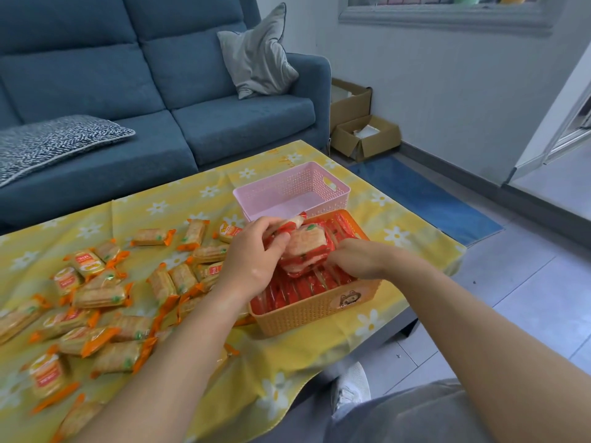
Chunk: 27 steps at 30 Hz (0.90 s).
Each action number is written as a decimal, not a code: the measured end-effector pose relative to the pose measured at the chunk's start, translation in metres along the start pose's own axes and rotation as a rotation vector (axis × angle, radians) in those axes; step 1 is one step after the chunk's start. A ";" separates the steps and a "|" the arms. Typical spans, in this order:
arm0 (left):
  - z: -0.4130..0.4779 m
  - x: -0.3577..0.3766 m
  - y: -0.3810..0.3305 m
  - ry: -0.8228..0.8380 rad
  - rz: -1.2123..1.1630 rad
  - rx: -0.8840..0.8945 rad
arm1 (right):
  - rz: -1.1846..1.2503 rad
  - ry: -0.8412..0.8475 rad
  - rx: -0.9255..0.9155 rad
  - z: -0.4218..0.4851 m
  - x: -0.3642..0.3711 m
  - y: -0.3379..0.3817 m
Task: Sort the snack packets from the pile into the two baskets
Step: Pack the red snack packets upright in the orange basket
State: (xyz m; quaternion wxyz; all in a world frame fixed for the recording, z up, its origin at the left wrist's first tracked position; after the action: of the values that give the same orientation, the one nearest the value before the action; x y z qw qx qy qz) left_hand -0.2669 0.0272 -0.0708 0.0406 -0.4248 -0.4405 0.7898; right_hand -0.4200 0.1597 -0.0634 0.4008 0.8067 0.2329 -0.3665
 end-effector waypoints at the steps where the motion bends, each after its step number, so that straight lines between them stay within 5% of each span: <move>1: 0.000 -0.002 -0.001 -0.032 -0.027 -0.002 | -0.014 -0.024 0.010 -0.002 -0.004 -0.002; 5: -0.001 -0.004 -0.013 -0.105 -0.116 -0.007 | 0.010 -0.538 -0.021 -0.011 -0.024 -0.002; 7: 0.000 -0.002 -0.021 -0.119 -0.152 0.002 | 0.112 -0.702 -0.198 -0.018 -0.028 0.006; 11: 0.001 0.002 -0.033 -0.072 -0.318 -0.040 | 0.112 -0.569 -0.437 -0.021 -0.021 0.021; 15: 0.003 0.004 -0.039 -0.044 -0.490 -0.140 | 0.235 -0.710 -0.420 -0.024 -0.029 0.020; 18: 0.006 0.004 -0.032 -0.035 -0.175 -0.109 | 0.391 -0.658 -0.269 -0.026 -0.040 0.007; 21: 0.006 0.009 -0.018 0.221 0.230 0.007 | 0.369 -0.546 -0.226 -0.027 -0.046 -0.009; 23: 0.002 0.014 -0.011 0.336 0.278 0.000 | 0.317 -0.479 -0.212 -0.024 -0.044 -0.016; 27: 0.000 0.020 -0.004 0.255 0.249 0.004 | 0.148 -0.406 -0.199 -0.015 -0.036 -0.023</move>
State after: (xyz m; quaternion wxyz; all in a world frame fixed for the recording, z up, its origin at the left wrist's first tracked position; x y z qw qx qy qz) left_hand -0.2812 0.0381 -0.0807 -0.0009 -0.5729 -0.3741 0.7293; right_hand -0.4513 0.1823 -0.0404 0.5428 0.6878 0.1230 -0.4661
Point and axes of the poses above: each hand's wrist, its own z-axis towards the middle knuckle, its own x-axis out of the palm, y = z × x, the point moved 1 cm from there along z, towards the middle knuckle, and after that the axes turned 2 degrees about -x, right-handed, at the moved point
